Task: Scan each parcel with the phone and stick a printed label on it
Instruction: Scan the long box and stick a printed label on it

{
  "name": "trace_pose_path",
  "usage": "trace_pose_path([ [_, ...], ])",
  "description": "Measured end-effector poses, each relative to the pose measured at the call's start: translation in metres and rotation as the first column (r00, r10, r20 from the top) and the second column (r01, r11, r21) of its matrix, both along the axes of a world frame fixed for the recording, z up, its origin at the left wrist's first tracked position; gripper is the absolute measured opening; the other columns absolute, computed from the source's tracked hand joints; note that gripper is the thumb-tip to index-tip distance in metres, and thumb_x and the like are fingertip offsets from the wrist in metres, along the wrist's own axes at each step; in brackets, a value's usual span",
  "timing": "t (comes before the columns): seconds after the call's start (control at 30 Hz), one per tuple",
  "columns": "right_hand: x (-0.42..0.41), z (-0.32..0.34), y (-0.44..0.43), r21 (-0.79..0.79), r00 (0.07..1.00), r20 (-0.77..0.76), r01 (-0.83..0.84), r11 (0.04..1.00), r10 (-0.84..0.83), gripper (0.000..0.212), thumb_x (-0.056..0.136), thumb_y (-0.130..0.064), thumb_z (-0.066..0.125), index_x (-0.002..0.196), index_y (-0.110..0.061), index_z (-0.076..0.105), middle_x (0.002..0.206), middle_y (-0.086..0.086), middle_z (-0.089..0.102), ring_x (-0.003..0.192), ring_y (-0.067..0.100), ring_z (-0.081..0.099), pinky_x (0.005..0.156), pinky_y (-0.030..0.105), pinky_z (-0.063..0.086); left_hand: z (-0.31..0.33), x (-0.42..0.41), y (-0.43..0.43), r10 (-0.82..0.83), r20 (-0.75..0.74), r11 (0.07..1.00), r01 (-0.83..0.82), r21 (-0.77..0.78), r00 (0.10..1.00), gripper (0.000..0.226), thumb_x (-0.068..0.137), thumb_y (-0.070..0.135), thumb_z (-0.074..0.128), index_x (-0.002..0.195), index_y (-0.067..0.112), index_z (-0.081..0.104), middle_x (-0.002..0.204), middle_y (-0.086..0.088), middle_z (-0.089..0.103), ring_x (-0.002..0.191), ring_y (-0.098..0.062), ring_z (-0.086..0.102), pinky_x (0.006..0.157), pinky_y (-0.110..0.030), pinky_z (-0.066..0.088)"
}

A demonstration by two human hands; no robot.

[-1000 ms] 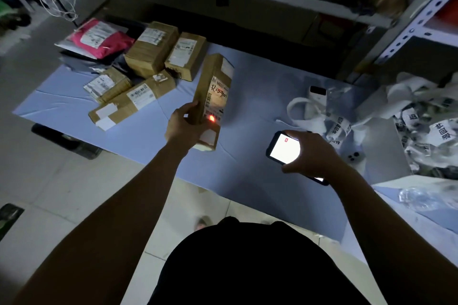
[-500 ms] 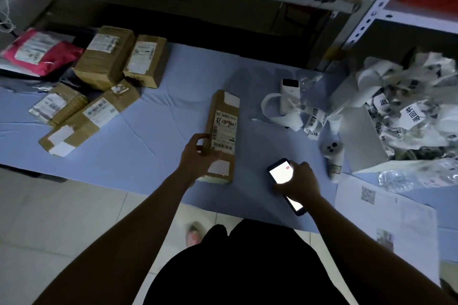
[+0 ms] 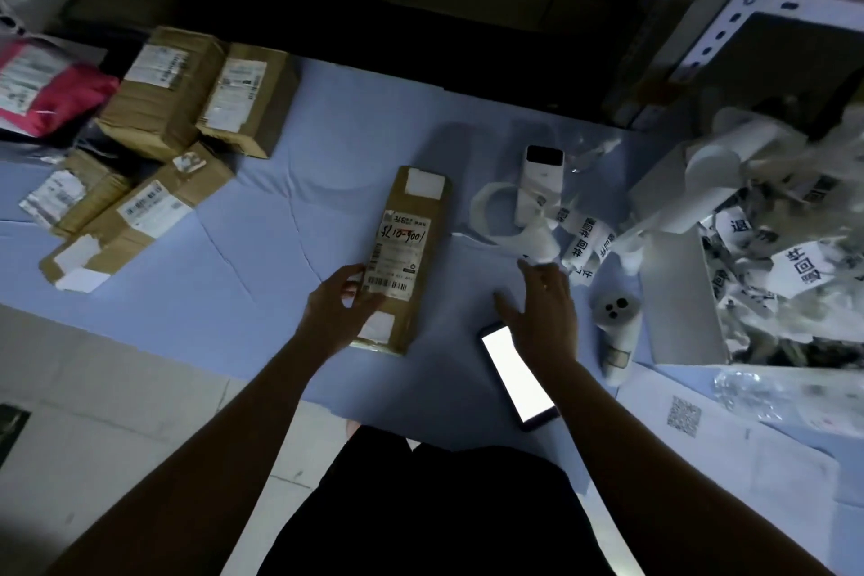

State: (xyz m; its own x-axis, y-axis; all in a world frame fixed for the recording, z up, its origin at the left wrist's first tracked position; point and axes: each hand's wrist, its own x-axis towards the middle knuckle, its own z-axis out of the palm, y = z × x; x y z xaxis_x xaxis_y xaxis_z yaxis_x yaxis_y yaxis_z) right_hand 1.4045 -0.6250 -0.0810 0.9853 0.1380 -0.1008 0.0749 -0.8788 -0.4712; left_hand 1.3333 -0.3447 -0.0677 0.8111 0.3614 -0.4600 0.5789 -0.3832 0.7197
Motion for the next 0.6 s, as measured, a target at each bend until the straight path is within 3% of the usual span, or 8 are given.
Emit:
trace_pose_path([
  [0.1,0.034,0.002,0.018,-0.097,0.96,0.198,-0.181,0.979,0.197,0.061,0.084,-0.002,0.068,0.143,-0.011,0.054,0.141,0.013,0.056,0.129,0.034,0.048,0.1,0.046,0.045,0.007,-0.002,-0.006,0.022,0.001,0.994,-0.022,0.11,1.0,0.06,0.087,0.039,0.075,0.14,0.023,0.052,0.126,-0.002,0.065,0.117,-0.018,0.06,0.099,-0.036,0.05],
  [0.17,0.053,0.003,0.026,-0.274,0.958,0.149,-0.197,0.941,0.244,0.059,0.086,0.001,0.06,0.143,-0.015,0.054,0.139,0.011,0.059,0.131,0.033,0.047,0.103,0.044,0.039,0.013,-0.001,-0.011,0.035,0.036,0.984,-0.041,0.176,0.999,0.058,0.09,0.035,0.073,0.141,0.021,0.051,0.13,-0.006,0.063,0.119,-0.019,0.059,0.096,-0.033,0.048],
  [0.27,0.066,0.008,0.024,-0.442,0.985,0.009,-0.152,0.884,0.174,0.036,0.095,-0.009,0.055,0.127,-0.019,0.065,0.121,0.008,0.07,0.123,0.028,0.055,0.106,0.04,0.036,0.025,0.005,-0.019,0.024,0.122,0.968,-0.053,0.244,0.992,0.05,0.092,0.026,0.071,0.139,0.018,0.054,0.133,-0.005,0.062,0.12,-0.018,0.058,0.093,-0.029,0.048],
  [0.3,0.066,0.011,0.023,-0.398,0.99,0.009,-0.125,0.909,0.14,0.027,0.096,-0.015,0.056,0.12,-0.018,0.069,0.116,0.008,0.071,0.118,0.027,0.059,0.104,0.039,0.038,0.029,0.008,-0.022,0.023,0.156,0.965,-0.063,0.255,0.987,0.047,0.092,0.023,0.071,0.136,0.017,0.057,0.13,-0.003,0.062,0.118,-0.017,0.059,0.09,-0.026,0.048],
  [0.37,0.059,0.022,0.019,-0.083,1.0,0.02,-0.023,0.996,0.025,0.015,0.097,-0.021,0.06,0.098,-0.012,0.072,0.096,0.01,0.072,0.095,0.027,0.067,0.089,0.038,0.048,0.037,0.016,-0.031,0.041,0.218,0.971,-0.09,0.222,0.975,0.035,0.092,0.017,0.07,0.127,0.017,0.063,0.12,0.001,0.066,0.108,-0.014,0.063,0.078,-0.014,0.049],
  [0.47,0.04,0.043,0.015,0.445,0.989,-0.112,0.137,0.885,-0.097,0.024,0.09,-0.02,0.068,0.067,-0.015,0.061,0.06,-0.001,0.059,0.055,0.004,0.052,0.057,0.025,0.043,0.049,0.03,-0.053,0.05,0.24,0.997,-0.061,0.037,0.97,0.019,0.093,0.019,0.067,0.111,0.025,0.071,0.098,0.012,0.071,0.089,-0.006,0.068,0.071,-0.012,0.053],
  [0.53,0.023,0.058,0.017,0.591,0.975,-0.197,0.2,0.782,-0.1,0.012,0.087,-0.023,0.071,0.075,-0.02,0.069,0.064,-0.003,0.065,0.057,0.0,0.054,0.057,0.016,0.045,0.056,0.037,-0.07,0.016,0.238,0.997,0.003,-0.082,0.971,0.013,0.094,0.025,0.066,0.101,0.036,0.07,0.085,0.025,0.07,0.083,0.006,0.066,0.065,-0.005,0.049],
  [0.6,0.006,0.069,0.019,0.668,0.962,-0.264,0.238,0.705,-0.074,0.008,0.088,-0.02,0.074,0.094,-0.026,0.075,0.082,-0.006,0.075,0.077,0.007,0.068,0.073,0.024,0.055,0.063,0.041,-0.085,0.033,0.266,0.972,0.03,-0.232,0.963,0.015,0.094,0.025,0.066,0.101,0.038,0.068,0.079,0.028,0.069,0.074,0.013,0.063,0.059,-0.002,0.044],
])
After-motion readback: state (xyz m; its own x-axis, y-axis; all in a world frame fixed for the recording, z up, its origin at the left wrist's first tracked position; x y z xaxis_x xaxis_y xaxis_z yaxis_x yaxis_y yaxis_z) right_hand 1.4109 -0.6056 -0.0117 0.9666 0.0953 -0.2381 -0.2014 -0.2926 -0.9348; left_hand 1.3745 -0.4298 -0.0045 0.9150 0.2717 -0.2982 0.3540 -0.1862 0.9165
